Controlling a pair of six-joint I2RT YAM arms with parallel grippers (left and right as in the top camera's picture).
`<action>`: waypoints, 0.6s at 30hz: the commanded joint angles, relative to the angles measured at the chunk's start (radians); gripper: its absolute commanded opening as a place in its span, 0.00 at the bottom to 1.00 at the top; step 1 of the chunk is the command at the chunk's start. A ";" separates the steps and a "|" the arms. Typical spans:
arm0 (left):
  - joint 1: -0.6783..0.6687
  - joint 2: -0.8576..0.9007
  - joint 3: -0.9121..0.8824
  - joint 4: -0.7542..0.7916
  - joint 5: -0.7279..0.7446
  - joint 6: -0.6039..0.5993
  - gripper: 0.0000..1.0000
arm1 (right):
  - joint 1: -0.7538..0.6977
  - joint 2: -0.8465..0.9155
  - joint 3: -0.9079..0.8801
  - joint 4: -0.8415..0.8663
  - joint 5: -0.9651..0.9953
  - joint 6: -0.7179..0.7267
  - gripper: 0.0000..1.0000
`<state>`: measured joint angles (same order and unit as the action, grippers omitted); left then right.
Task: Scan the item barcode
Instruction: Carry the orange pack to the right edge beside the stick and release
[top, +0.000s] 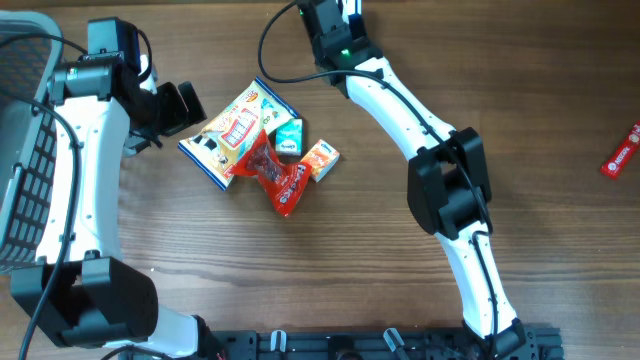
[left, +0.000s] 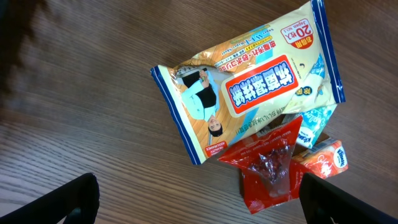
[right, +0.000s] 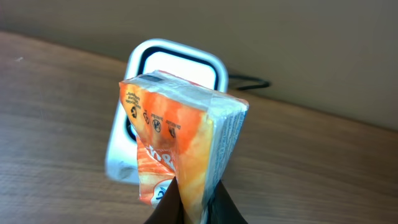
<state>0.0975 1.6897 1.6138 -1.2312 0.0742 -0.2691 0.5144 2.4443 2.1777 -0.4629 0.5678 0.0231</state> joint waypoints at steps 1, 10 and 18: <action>0.003 0.007 -0.007 0.000 -0.009 -0.008 1.00 | -0.003 0.000 0.022 0.006 0.118 -0.047 0.04; 0.003 0.007 -0.007 0.000 -0.009 -0.008 1.00 | -0.016 -0.110 0.022 -0.026 0.172 -0.037 0.04; 0.003 0.007 -0.007 0.000 -0.009 -0.008 1.00 | -0.130 -0.262 0.022 -0.156 0.072 0.115 0.04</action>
<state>0.0975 1.6897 1.6138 -1.2312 0.0742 -0.2687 0.4610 2.2845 2.1777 -0.5762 0.6804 0.0364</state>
